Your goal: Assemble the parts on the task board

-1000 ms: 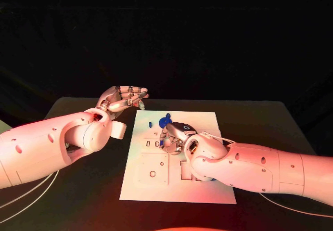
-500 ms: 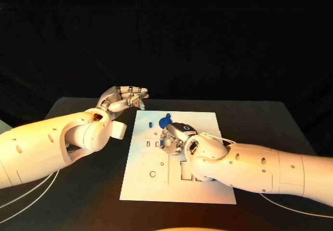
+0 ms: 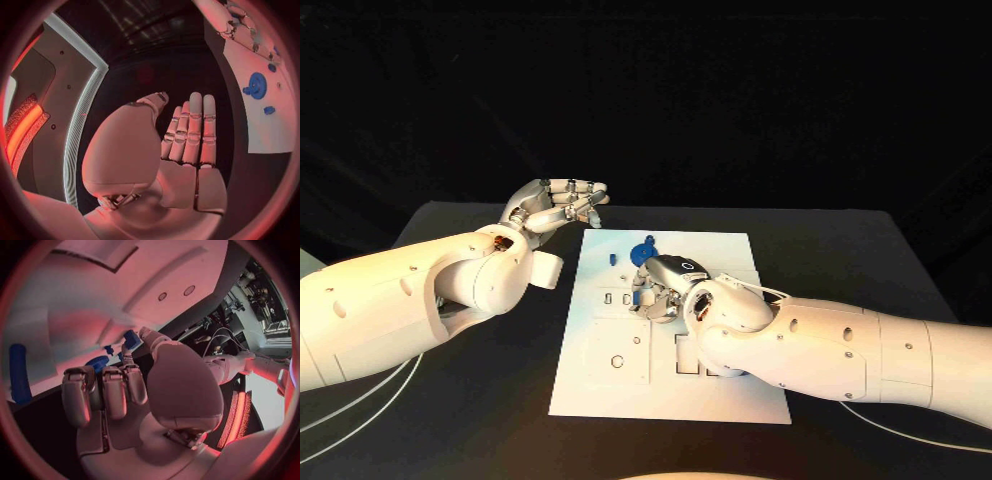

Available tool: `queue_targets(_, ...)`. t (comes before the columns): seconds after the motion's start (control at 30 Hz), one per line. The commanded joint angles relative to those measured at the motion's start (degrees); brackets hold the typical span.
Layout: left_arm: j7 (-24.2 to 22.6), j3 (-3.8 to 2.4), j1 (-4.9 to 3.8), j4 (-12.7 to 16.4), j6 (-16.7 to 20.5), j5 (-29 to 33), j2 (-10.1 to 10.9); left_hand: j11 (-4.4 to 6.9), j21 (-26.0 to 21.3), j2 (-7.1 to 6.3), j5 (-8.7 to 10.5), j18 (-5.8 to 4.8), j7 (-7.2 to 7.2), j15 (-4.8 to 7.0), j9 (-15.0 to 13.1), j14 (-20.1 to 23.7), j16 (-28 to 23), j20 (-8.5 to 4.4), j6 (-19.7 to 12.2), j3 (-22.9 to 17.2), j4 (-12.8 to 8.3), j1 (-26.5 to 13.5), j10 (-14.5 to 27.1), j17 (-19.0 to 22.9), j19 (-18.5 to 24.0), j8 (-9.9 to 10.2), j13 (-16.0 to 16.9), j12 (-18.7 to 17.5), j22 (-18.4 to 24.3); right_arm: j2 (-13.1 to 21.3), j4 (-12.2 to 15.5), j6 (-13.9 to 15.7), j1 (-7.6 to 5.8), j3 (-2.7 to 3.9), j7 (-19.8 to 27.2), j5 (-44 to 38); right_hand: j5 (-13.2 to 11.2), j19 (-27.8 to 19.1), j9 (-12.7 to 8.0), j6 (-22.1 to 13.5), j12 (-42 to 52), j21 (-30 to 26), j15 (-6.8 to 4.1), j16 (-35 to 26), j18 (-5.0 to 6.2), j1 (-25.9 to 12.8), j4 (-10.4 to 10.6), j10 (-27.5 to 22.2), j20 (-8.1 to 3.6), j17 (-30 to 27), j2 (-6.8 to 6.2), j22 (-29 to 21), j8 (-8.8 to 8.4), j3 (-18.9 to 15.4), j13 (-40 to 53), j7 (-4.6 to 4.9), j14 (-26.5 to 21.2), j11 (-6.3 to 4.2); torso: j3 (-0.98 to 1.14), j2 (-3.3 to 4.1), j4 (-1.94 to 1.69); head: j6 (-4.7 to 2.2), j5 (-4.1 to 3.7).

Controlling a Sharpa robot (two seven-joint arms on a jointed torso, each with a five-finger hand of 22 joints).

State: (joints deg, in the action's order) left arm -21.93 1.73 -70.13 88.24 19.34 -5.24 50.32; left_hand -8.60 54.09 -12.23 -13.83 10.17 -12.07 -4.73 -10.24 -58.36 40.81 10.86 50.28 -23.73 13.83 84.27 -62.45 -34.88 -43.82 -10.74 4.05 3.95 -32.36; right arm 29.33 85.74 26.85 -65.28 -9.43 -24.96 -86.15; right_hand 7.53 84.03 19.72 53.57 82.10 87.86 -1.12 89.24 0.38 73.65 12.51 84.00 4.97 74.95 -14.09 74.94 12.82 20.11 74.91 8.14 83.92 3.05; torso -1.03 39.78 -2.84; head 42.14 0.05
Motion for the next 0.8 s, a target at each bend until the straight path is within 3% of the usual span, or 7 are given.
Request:
queue_targets(0.03,-0.43,-0.03,-0.02,0.05,-0.72,0.13,-0.05,-0.02,0.20,0.06,0.25,0.22,0.01,-0.07,-0.07,0.52,0.29,-0.01,-0.23,-0.33,-0.13,-0.65,0.39,0.09,0.53,0.25,-0.05,-0.27,-0.09,0.05,0.11,1.05,0.05,-0.01,1.69,-0.06,-2.07,4.63,-0.23,-0.65,-0.44,-0.42,0.38,-0.28,0.28,0.34,1.74,-0.09,0.63,12.08,0.81,13.35,-0.40,-4.32,8.30,0.08,5.39,0.56,0.00,-0.02,0.00,-0.05,-0.01)
queue_targets(0.07,-0.45,-0.03,-0.02,0.03,-0.73,0.11,-0.06,-0.03,0.23,0.06,0.25,0.22,0.00,-0.07,-0.06,0.53,0.30,-0.01,-0.27,-0.34,-0.14,-0.65,0.42,0.10,0.56,0.27,-0.05,-0.28,-0.10,0.08,0.14,1.50,0.05,-0.01,2.02,0.09,-4.00,4.58,-0.44,-1.05,-0.94,-0.56,0.67,-0.31,0.31,1.76,4.26,-0.49,0.66,12.04,1.78,13.30,-0.68,-11.51,7.89,0.24,5.38,0.67,0.00,-0.02,0.00,-0.07,0.00)
queue_targets(0.2,-0.30,-0.03,-0.01,0.01,-0.65,-0.20,-0.08,0.03,0.29,0.13,0.23,0.23,0.11,-0.05,-0.08,0.52,0.34,0.00,-0.24,-0.42,-0.19,-0.60,0.32,0.11,0.60,0.25,-0.03,-0.22,-0.13,0.27,0.25,3.17,0.07,-0.02,2.76,0.41,-4.15,4.53,-0.67,-1.41,-1.25,-0.72,0.80,-0.30,0.35,0.28,4.38,-0.71,0.70,12.14,3.02,13.24,-0.96,-18.90,7.61,0.37,5.40,0.77,-0.01,0.02,0.02,-0.12,0.01)
queue_targets(0.53,5.94,-0.03,0.02,-1.06,-0.86,-5.37,-0.63,1.62,4.35,-0.02,0.44,0.36,1.13,1.90,-0.91,-5.29,10.22,-1.18,0.18,1.61,0.40,-3.42,-6.85,-4.68,-1.76,-1.18,5.02,8.54,-2.06,3.97,2.34,9.89,-0.67,0.54,11.48,5.63,-0.69,4.49,-1.17,-2.49,-0.65,-0.87,1.11,-0.33,0.38,2.30,4.34,-0.26,0.95,12.10,4.67,13.19,-1.96,-20.24,8.06,0.84,5.40,1.15,0.03,-0.38,0.04,-0.35,-0.27)
queue_targets(0.67,12.40,-0.07,-0.01,-1.93,-3.41,-10.82,-1.04,4.04,9.63,1.52,0.11,0.26,2.03,2.72,-4.70,-13.30,27.79,-2.69,-0.16,5.81,2.03,-6.55,-0.16,-20.65,-4.89,-8.69,23.45,32.98,-5.04,6.96,3.22,10.02,-2.31,0.92,20.59,14.97,2.82,4.00,-0.91,-1.41,-0.11,-1.92,0.95,-0.38,0.64,5.09,3.99,0.02,0.88,11.97,6.55,12.58,-1.14,-18.72,8.49,0.56,5.36,0.92,0.17,-0.70,0.16,-0.44,-0.10)
queue_targets(0.7,14.53,-0.08,-0.03,-2.29,-4.52,-12.83,-1.21,3.83,11.94,3.60,-0.22,-0.31,2.36,3.09,-6.08,-15.32,30.68,-2.85,-0.73,5.99,2.53,-9.14,1.96,-23.99,-7.44,-11.12,27.86,39.13,-8.33,7.91,3.40,9.44,-2.89,0.99,22.89,18.20,3.42,3.80,-0.84,-1.23,-0.10,-2.32,0.92,-0.44,0.74,5.62,3.90,-0.01,0.85,11.82,6.81,12.35,-0.93,-18.46,8.50,0.50,5.33,0.87,0.22,-0.94,0.26,-0.24,0.03)
queue_targets(0.8,21.10,-0.11,-0.17,-3.11,-8.05,-18.92,-1.56,4.13,17.77,3.99,-0.02,-1.87,3.12,3.76,-9.76,-20.71,36.98,-3.51,-2.33,6.62,2.71,-11.09,1.66,-32.20,-14.62,-16.90,37.22,51.35,-17.22,10.82,4.11,6.93,-4.74,1.11,27.76,27.09,5.47,3.63,-0.71,-1.05,-0.34,-2.69,0.82,-0.54,0.82,6.84,3.79,-0.28,0.75,11.61,7.26,12.16,-0.45,-17.84,8.32,0.43,5.27,0.78,0.37,-1.31,0.40,-0.12,0.30)
